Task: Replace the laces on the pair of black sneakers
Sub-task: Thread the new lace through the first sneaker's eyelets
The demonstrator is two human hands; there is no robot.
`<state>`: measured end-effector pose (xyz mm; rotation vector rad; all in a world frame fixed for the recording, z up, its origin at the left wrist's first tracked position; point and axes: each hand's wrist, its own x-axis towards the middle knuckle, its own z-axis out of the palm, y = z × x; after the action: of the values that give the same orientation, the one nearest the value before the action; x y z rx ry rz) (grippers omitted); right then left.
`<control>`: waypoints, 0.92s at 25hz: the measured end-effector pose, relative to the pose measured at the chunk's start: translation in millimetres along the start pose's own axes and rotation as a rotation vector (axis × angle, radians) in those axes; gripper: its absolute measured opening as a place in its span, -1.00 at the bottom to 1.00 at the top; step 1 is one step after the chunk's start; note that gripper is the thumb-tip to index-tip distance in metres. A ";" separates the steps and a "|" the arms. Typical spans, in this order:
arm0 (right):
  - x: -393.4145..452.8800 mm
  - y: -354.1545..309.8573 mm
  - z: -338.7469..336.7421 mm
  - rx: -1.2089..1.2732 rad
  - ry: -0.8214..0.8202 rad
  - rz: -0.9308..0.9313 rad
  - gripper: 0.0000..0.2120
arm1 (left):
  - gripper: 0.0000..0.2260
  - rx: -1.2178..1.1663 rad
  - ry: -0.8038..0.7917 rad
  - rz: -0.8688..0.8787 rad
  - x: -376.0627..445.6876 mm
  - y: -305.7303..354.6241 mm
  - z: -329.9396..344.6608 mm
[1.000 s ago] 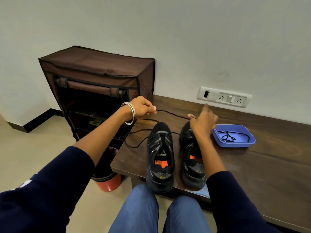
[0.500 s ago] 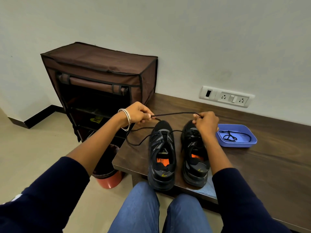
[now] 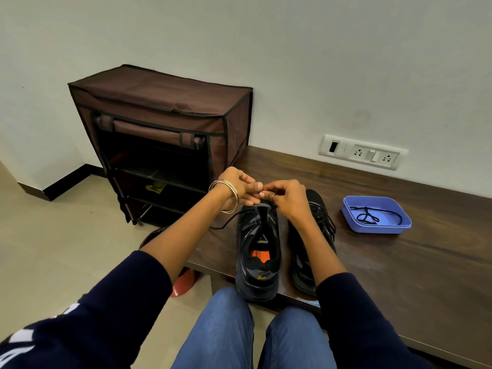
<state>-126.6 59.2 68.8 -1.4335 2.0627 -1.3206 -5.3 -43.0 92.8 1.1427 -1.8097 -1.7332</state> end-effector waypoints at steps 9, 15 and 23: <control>-0.5 34.3 19.4 -0.137 -0.024 0.318 -0.91 | -0.63 0.490 0.210 -0.147 3.4 -62.4 40.7; 1.0 30.8 39.8 -0.389 -0.044 0.417 -0.87 | -0.68 0.464 0.242 -0.145 0.7 -62.6 42.8; -5.4 24.8 50.4 -0.381 -0.047 0.461 -0.77 | -0.78 0.350 0.304 -0.149 -3.1 -65.1 35.6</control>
<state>-104.3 40.1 20.7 -1.0024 2.5052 -0.7339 -11.5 -11.7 25.7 1.6183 -1.9167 -1.2538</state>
